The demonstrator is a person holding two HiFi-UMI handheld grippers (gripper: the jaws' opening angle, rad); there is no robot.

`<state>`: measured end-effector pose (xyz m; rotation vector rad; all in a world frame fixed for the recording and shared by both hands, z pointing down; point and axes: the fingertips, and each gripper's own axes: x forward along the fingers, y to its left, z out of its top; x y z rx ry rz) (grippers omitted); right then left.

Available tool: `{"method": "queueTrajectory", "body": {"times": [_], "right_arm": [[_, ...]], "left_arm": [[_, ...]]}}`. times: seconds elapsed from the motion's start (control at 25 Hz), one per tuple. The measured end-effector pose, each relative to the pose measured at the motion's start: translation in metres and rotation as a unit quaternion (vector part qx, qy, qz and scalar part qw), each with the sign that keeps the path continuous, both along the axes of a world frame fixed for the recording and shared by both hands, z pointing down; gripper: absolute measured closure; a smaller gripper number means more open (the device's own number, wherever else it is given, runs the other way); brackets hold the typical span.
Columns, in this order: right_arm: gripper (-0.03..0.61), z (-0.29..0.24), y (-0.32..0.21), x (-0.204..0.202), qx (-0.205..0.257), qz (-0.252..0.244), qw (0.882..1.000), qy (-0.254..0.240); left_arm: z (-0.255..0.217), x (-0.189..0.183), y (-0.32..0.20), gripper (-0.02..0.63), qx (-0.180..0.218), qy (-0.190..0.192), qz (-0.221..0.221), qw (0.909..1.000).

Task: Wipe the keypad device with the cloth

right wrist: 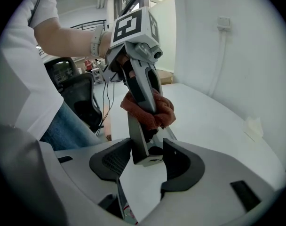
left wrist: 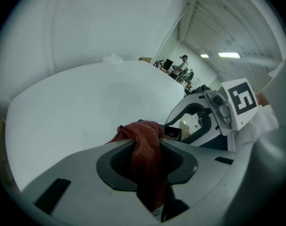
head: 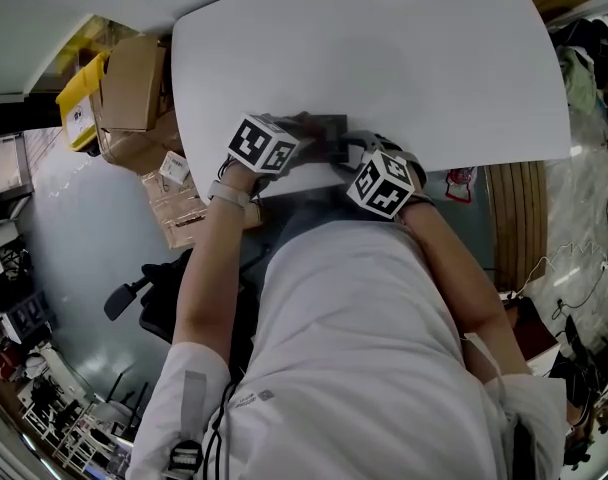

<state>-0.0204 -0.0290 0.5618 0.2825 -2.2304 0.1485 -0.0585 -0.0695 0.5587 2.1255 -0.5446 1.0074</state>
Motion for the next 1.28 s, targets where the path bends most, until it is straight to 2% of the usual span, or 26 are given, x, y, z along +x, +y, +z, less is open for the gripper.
{"method": "queueTrajectory", "body": {"times": [0.2,1.16,1.28], "right_arm": [[0.364,0.002,0.000,0.000,0.000,0.005,1.000,-0.001],[0.364,0.004,0.000,-0.002,-0.003,0.004,1.000,0.004],[0.364,0.004,-0.001,-0.003,0.001,0.004,1.000,0.007]], "left_arm": [[0.010,0.003,-0.002,0.502,0.022,-0.038,0.020,0.9988],[0.061,0.009,-0.046,0.502,-0.019,-0.054,0.015,0.9982],[0.065,0.009,-0.051,0.503,-0.040,-0.052,0.013,0.9978]]}}
